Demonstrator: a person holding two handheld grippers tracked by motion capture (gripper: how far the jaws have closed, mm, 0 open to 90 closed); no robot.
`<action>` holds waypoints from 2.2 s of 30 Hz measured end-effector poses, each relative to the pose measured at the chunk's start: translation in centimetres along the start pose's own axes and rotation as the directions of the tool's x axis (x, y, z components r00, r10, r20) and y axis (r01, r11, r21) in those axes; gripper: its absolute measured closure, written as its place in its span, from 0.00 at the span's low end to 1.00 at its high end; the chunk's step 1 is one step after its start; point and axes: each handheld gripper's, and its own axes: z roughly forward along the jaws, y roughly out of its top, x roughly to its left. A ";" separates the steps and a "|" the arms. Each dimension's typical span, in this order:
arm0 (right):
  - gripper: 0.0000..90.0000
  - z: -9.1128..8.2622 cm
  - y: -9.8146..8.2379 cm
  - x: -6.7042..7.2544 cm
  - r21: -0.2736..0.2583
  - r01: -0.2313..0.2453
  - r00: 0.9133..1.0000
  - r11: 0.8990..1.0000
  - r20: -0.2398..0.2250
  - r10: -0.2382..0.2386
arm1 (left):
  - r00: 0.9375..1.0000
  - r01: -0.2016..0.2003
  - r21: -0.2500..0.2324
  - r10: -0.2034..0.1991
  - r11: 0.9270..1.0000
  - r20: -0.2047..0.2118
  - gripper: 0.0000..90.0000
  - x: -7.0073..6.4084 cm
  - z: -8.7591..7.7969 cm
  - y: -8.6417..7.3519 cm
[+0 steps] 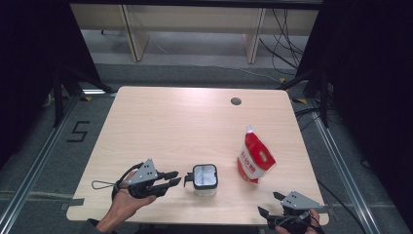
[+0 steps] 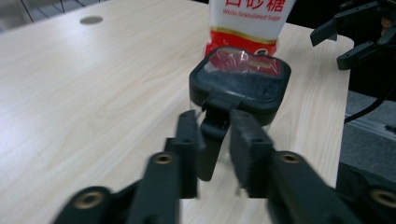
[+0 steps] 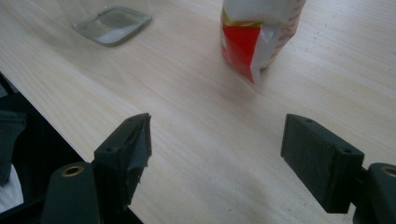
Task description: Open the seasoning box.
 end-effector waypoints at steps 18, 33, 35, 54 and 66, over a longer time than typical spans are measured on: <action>0.28 0.0 0.1 0.3 0.004 -0.009 1.000 1.000 -0.004 0.009 | 0.999 -0.036 0.010 0.036 0.999 -0.013 0.99 -0.2 2.9 1.3; 0.42 0.2 0.3 0.7 0.005 0.050 0.998 0.999 -0.032 -0.050 | 1.000 -0.014 0.003 0.014 1.000 -0.019 0.99 -0.2 2.9 1.2; 0.43 0.2 0.4 0.7 0.008 0.065 0.997 0.998 -0.032 -0.065 | 0.999 -0.026 0.003 0.026 1.000 -0.021 0.99 -0.2 2.9 1.2; 0.69 -0.2 1.6 1.8 -0.080 0.100 0.993 0.992 -0.061 -0.105 | 1.000 0.018 -0.042 -0.019 0.999 -0.017 0.99 -0.1 2.9 0.6; 0.87 1.2 3.8 4.0 -0.192 0.106 0.980 0.976 -0.147 -0.136 | 0.999 0.047 -0.069 -0.048 0.996 -0.008 0.99 0.1 2.8 0.2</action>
